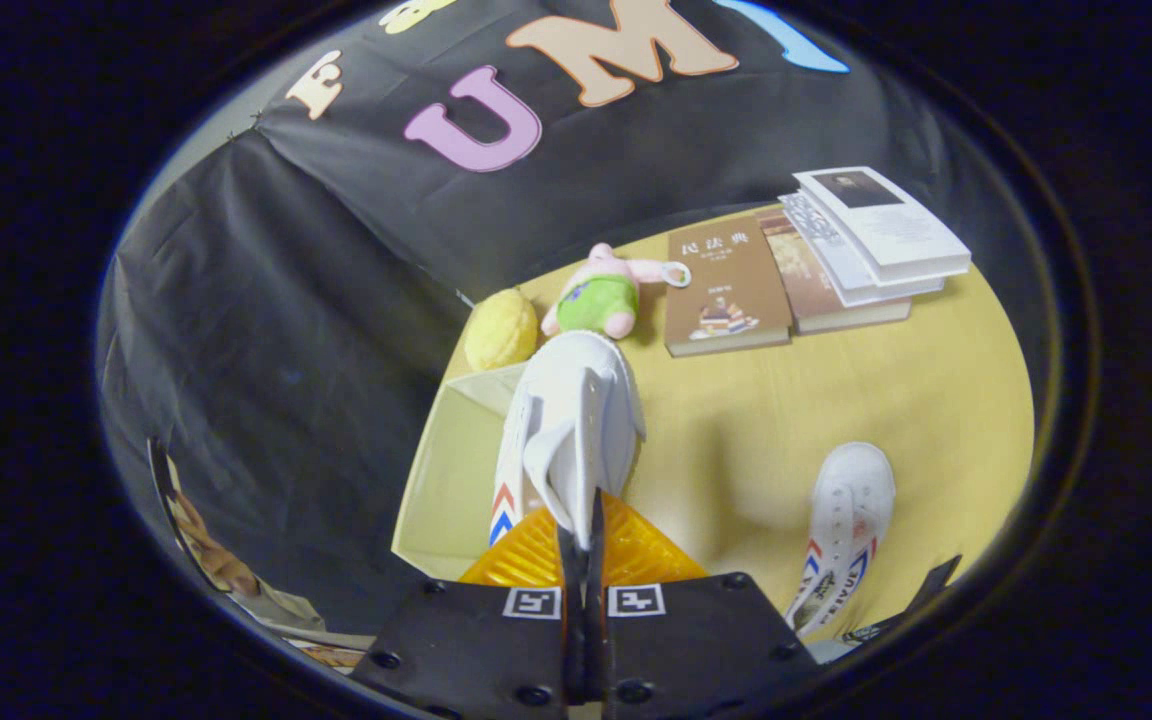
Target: Open the storage box then place both shoes into the box .Put the left shoe in first, then the right shoe, with the right side of both shoes facing outward in a uniform manner.
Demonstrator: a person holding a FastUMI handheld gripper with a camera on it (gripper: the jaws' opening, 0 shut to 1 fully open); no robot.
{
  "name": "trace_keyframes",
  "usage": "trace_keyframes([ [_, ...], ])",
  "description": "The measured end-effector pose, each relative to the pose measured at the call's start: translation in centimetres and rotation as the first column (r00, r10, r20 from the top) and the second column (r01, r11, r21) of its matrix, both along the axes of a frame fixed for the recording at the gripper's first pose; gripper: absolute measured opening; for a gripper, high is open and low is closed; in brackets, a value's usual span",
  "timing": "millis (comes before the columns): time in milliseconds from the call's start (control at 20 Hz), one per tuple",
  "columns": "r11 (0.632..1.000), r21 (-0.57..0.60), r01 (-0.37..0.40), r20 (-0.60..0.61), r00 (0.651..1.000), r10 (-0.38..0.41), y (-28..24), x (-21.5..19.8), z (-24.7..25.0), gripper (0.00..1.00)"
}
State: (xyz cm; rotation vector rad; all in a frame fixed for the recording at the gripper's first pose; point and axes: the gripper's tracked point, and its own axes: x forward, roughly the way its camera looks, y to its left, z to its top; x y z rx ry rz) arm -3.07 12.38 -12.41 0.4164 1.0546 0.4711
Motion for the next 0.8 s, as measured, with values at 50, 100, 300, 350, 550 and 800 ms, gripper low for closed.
trace_keyframes([
  [50, 1.0, 0.01, -0.01, 0.003, 1.0, 0.01, 1.1, 0.1, 0.4, 0.03],
  [100, 1.0, 0.02, -0.008, 0.012, 1.0, 0.008, 2.0, 0.3, 0.8, 0.03],
  [300, 0.998, 0.036, -0.052, 0.003, 0.999, 0.052, 6.7, 0.0, 0.8, 0.03],
  [350, 0.997, 0.038, -0.065, 0.001, 0.998, 0.065, 7.8, -0.1, 0.4, 0.03],
  [550, 0.994, 0.029, -0.107, -0.027, 0.994, 0.108, 12.1, -0.6, -1.1, 0.03],
  [800, 0.989, -0.042, -0.141, -0.069, 0.988, 0.138, 15.3, -0.9, -4.6, 0.03],
])
